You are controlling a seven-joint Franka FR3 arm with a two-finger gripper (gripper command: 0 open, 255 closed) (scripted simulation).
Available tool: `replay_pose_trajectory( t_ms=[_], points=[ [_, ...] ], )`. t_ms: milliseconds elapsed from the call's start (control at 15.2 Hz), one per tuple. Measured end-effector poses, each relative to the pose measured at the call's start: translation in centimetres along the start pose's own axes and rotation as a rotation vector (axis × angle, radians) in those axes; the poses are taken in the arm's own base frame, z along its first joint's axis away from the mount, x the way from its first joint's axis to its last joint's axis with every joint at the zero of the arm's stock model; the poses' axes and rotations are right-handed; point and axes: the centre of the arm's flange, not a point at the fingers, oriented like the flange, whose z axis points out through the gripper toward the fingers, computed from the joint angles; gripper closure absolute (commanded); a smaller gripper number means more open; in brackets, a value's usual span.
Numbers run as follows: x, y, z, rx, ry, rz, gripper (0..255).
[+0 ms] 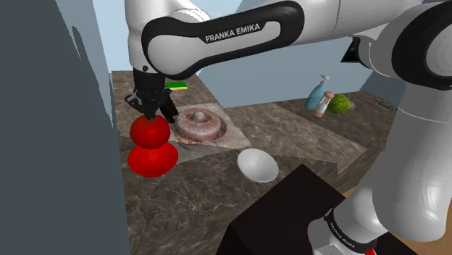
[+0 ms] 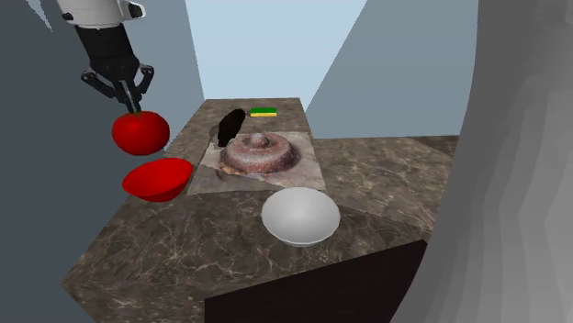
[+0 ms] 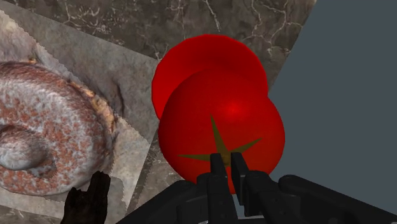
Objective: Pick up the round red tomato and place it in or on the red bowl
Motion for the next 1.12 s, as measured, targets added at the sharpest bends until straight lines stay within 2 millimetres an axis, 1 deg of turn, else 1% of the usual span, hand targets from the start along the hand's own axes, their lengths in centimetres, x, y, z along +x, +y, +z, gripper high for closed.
replay_pose_trajectory(
  t_ms=[792, 990, 1122],
  points=[
    [-1.0, -0.1, 6.2, 0.000, 0.000, 0.000, 255],
    [-1.1, -0.1, 7.3, 0.000, 0.000, 0.000, 255],
    [-1.2, -0.2, 7.5, 0.000, 0.000, 0.000, 255]
  ],
)
